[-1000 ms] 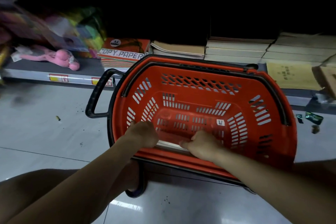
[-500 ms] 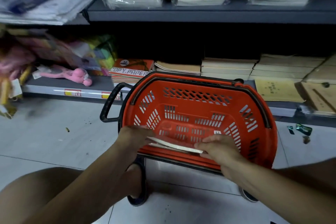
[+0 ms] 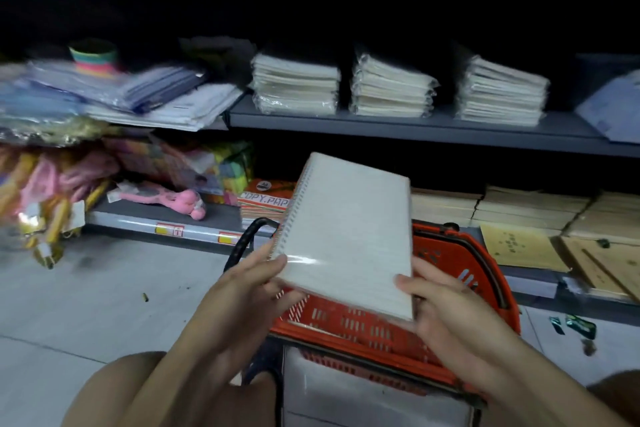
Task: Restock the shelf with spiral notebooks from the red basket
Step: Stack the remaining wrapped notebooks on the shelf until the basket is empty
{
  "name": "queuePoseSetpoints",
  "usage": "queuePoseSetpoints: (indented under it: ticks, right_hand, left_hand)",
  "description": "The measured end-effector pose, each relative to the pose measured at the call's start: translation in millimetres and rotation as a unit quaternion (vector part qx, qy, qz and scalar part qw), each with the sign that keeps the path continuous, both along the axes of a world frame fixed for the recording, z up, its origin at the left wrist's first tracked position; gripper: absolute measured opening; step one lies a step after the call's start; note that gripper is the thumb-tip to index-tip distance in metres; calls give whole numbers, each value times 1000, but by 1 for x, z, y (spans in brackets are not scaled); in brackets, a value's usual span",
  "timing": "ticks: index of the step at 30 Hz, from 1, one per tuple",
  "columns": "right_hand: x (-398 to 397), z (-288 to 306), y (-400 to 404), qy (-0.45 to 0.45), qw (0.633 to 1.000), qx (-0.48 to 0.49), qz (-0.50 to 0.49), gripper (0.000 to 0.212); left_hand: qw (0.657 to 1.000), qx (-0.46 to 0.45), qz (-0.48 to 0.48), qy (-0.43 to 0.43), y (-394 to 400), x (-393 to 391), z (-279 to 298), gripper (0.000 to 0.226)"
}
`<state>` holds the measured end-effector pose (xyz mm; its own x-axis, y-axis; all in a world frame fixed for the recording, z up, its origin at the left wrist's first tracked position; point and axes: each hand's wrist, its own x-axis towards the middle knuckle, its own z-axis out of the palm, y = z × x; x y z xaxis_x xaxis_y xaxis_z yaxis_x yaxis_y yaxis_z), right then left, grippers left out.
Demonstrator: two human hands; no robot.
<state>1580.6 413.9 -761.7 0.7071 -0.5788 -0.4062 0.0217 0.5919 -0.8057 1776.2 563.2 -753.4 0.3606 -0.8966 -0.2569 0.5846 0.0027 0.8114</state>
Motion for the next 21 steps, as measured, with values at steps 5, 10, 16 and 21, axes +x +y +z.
queuePoseSetpoints:
  ticks: [5,10,16,21]
  right_hand:
    - [10,38,-11,-25,987,-154,32,40]
    - [30,49,-18,-9,981,-187,-43,34]
    - [54,43,-26,2,976,-200,-80,29]
    - [82,31,-40,-5,971,-210,-115,29]
  left_hand:
    - [997,-47,21,-53,6,11,30,40]
    - [993,-39,82,-79,2,20,27,45]
    - [989,-49,129,-50,-12,37,16,45]
    - [988,-50,136,-44,-26,61,11,43]
